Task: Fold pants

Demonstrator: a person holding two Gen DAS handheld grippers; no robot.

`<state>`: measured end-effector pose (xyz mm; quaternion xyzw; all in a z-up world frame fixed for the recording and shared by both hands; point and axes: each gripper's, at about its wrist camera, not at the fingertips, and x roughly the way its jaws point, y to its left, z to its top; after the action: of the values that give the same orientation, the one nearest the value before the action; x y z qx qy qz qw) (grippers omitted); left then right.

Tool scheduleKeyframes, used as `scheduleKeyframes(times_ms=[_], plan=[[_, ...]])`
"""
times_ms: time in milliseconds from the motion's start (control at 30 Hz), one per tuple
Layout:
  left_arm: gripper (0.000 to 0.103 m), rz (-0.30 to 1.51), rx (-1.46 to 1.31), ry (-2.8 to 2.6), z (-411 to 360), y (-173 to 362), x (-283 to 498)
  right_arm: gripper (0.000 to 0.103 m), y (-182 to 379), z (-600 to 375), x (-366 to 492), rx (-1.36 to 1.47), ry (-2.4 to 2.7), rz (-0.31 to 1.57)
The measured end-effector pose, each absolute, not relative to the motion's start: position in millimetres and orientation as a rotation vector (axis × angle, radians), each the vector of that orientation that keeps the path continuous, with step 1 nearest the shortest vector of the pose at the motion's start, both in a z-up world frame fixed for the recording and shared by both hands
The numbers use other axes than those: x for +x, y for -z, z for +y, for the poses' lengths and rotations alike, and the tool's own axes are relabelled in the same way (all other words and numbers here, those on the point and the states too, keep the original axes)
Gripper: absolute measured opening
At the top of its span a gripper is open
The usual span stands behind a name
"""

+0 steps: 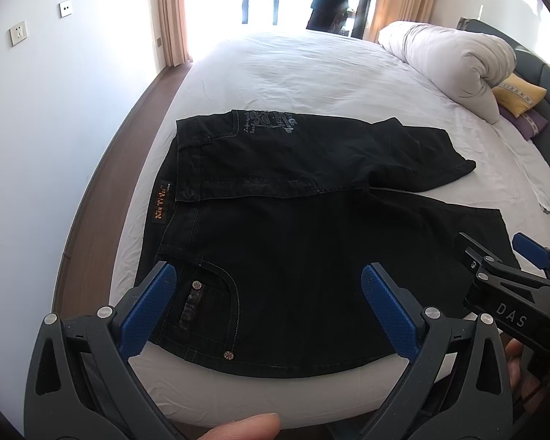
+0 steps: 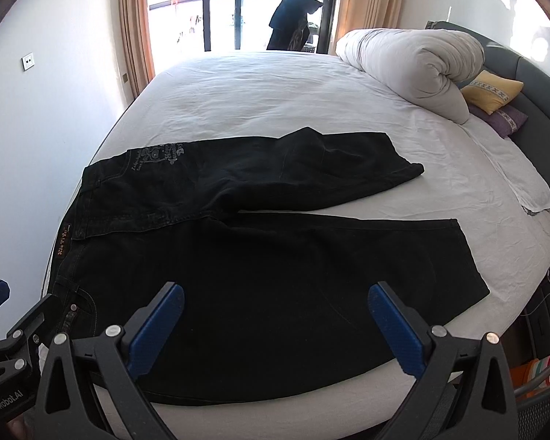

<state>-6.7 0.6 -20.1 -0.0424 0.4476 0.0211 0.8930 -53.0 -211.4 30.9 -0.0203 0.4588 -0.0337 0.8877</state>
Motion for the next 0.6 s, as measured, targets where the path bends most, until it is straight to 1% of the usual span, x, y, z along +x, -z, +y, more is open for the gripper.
scheduleKeyframes(times_ms=[600], plan=[[0.103, 0.936, -0.083, -0.039, -1.5, 19.4, -6.0, 0.103, -29.3, -211.8, -53.8, -0.041, 0.069, 0.956]])
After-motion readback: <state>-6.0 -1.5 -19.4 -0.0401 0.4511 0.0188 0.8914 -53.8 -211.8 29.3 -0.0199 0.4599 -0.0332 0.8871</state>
